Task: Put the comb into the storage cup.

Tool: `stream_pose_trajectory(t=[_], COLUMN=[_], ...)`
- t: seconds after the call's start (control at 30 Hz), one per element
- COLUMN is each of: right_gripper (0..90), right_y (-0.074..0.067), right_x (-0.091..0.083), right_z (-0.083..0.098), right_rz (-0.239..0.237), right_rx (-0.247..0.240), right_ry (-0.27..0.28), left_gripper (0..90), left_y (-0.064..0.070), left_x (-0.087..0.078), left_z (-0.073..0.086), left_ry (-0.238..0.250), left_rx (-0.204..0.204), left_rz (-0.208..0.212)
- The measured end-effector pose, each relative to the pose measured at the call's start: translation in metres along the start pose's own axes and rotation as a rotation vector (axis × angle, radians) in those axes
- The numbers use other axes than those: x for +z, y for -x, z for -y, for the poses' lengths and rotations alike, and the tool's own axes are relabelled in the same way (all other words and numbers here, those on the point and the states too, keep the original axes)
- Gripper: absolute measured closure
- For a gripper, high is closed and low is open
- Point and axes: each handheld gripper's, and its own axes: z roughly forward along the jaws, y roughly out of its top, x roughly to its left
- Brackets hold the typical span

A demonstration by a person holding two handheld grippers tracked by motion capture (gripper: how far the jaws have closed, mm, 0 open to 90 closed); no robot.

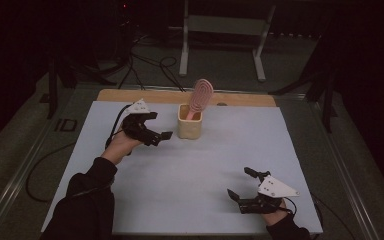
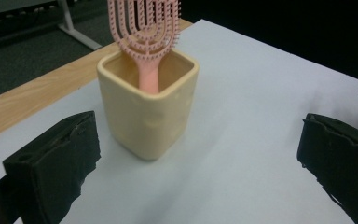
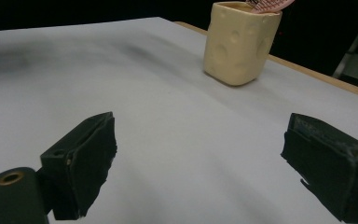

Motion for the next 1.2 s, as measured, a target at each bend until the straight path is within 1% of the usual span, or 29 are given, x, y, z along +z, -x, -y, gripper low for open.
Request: stream_pose_trajectory(t=[0.13, 0.17, 0.2, 0.23, 0.37, 0.4, 0.43, 0.47, 0.5, 0.53, 0.57, 0.63, 0.67, 0.7, 0.73, 0.77, 0.87, 1.0, 1.03, 1.2], right_gripper=[9.3, 9.3, 9.3, 9.3, 9.2, 9.3, 9.3, 9.3, 9.3, 9.3, 9.3, 9.3, 9.3, 9.3, 9.3, 9.3, 9.3, 9.2, 9.3, 9.3], right_y=[0.0, 0.0, 0.0, 0.0, 0.0, -0.001, 0.0, 0.0, -0.001, 0.0, -0.001, -0.001, -0.001, -0.001, -0.001, -0.001, -0.001, -0.001, -0.001, -0.001], right_x=[0.0, 0.001, 0.001, 0.001, 0.002, 0.002, 0.002, 0.001, 0.001, 0.001, 0.002, 0.002, 0.002, 0.002, 0.002, 0.002, 0.002, 0.003, 0.003, 0.003], right_z=[0.0, 0.0, 0.0, 0.0, -0.001, -0.001, -0.001, -0.001, -0.001, -0.001, -0.001, -0.001, -0.001, -0.001, -0.001, -0.001, -0.001, -0.002, -0.002, -0.002], right_rz=[0.001, 0.0, 0.0, -0.001, -0.001, 0.0, -0.002, -0.002, -0.002, -0.002, -0.001, -0.001, -0.001, -0.001, -0.001, 0.0, 0.0, 0.0, 0.0, -0.001], right_rx=[0.0, 0.001, -0.001, -0.001, -0.006, -0.005, -0.006, -0.007, -0.007, -0.008, -0.008, -0.008, -0.01, -0.009, -0.008, -0.009, -0.01, -0.013, -0.011, -0.014], right_ry=[0.0, 0.001, 0.001, 0.001, 0.002, 0.001, 0.002, 0.003, 0.003, 0.003, 0.001, 0.002, 0.002, 0.002, 0.001, 0.001, 0.0, -0.001, -0.003, -0.003], left_gripper=[0.0, 0.0, 0.0, 0.0, 0.0, 0.0, 0.0, 0.0, 0.0, 0.0, 0.0, 0.0, 0.0, 0.0, 0.0, 0.0, 0.0, 0.0, 0.0, 0.0], left_y=[0.002, 0.003, 0.003, 0.003, 0.006, 0.007, 0.007, 0.008, 0.008, 0.009, 0.009, 0.011, 0.011, 0.012, 0.012, 0.013, 0.015, 0.018, 0.019, 0.024], left_x=[-0.01, -0.012, -0.015, -0.018, -0.028, -0.031, -0.034, -0.036, -0.039, -0.041, -0.044, -0.049, -0.052, -0.054, -0.056, -0.059, -0.066, -0.076, -0.078, -0.088], left_z=[0.007, 0.009, 0.011, 0.013, 0.019, 0.021, 0.023, 0.026, 0.028, 0.031, 0.033, 0.039, 0.041, 0.045, 0.047, 0.05, 0.06, 0.073, 0.075, 0.09], left_ry=[-0.012, -0.011, -0.011, -0.011, -0.009, -0.009, -0.012, -0.008, -0.01, -0.005, -0.001, -0.01, -0.009, -0.015, -0.015, -0.015, -0.018, -0.022, -0.022, -0.027], left_rx=[-0.003, 0.003, -0.002, 0.001, 0.004, 0.0, 0.002, 0.002, -0.005, -0.003, -0.007, 0.003, -0.004, -0.007, -0.005, -0.013, -0.021, -0.025, -0.033, -0.044], left_rz=[-0.007, -0.011, -0.01, -0.018, -0.022, -0.021, -0.029, -0.025, -0.028, -0.035, -0.028, -0.044, -0.039, -0.046, -0.046, -0.046, -0.051, -0.066, -0.064, -0.075])
